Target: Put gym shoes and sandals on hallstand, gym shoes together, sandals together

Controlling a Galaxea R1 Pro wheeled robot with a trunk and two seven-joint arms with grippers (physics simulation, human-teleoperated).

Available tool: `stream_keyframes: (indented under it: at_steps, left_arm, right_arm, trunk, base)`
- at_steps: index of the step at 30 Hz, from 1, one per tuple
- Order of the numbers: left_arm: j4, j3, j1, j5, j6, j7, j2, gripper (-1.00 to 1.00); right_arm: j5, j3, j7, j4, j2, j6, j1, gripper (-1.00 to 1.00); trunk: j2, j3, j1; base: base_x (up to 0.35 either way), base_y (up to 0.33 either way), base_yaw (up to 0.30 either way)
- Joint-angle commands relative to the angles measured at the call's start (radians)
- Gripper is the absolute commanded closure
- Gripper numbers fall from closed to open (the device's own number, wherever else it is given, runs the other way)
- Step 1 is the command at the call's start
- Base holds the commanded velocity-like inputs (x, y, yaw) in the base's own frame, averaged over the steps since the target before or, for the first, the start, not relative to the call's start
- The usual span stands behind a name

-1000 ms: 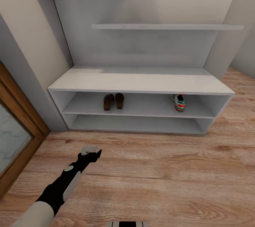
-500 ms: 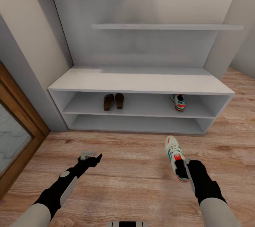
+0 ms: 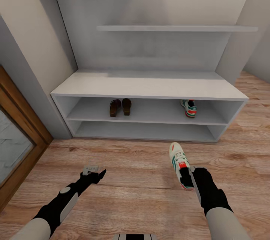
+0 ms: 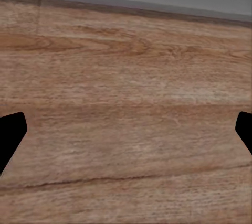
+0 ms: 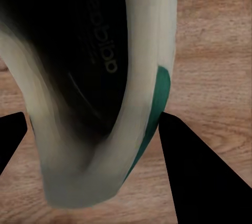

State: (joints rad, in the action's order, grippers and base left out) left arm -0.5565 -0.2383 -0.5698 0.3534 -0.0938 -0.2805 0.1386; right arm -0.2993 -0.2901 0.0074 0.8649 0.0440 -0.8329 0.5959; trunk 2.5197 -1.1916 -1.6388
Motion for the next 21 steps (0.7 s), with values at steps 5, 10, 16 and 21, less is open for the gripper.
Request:
stream_keyframes:
  at_steps: [5, 10, 16, 21]
  left_arm:
    - [0.043, -0.009, -0.001, 0.006, -0.071, -0.083, 0.002, -1.00]
    - [0.057, -0.009, -0.001, 0.004, -0.094, -0.346, 0.020, -1.00]
    - [0.058, -0.009, -0.001, -0.010, -0.098, -0.465, 0.046, -1.00]
    - [0.041, -0.026, -0.002, -0.070, -0.081, -0.478, 0.033, -1.00]
  right_arm:
    - [-0.001, -0.003, -0.001, 0.002, 0.002, -0.004, 0.009, 1.00]
    - [0.001, -0.003, 0.000, 0.001, 0.007, -0.005, 0.101, 1.00]
    - [0.002, -0.004, 0.001, 0.005, 0.008, -0.005, 0.129, 1.00]
    - [0.001, -0.007, 0.001, -0.011, 0.007, 0.012, 0.125, 1.00]
  trunk:
    - [0.000, -0.001, 0.000]
    - [0.000, -0.001, 0.000]
    - [0.000, -0.001, 0.000]
    - [0.000, -0.001, 0.000]
  base:
    - [0.000, 0.000, 0.000]
    - [0.000, 0.000, 0.000]
    - [0.000, 0.000, 0.000]
    - [0.000, 0.000, 0.000]
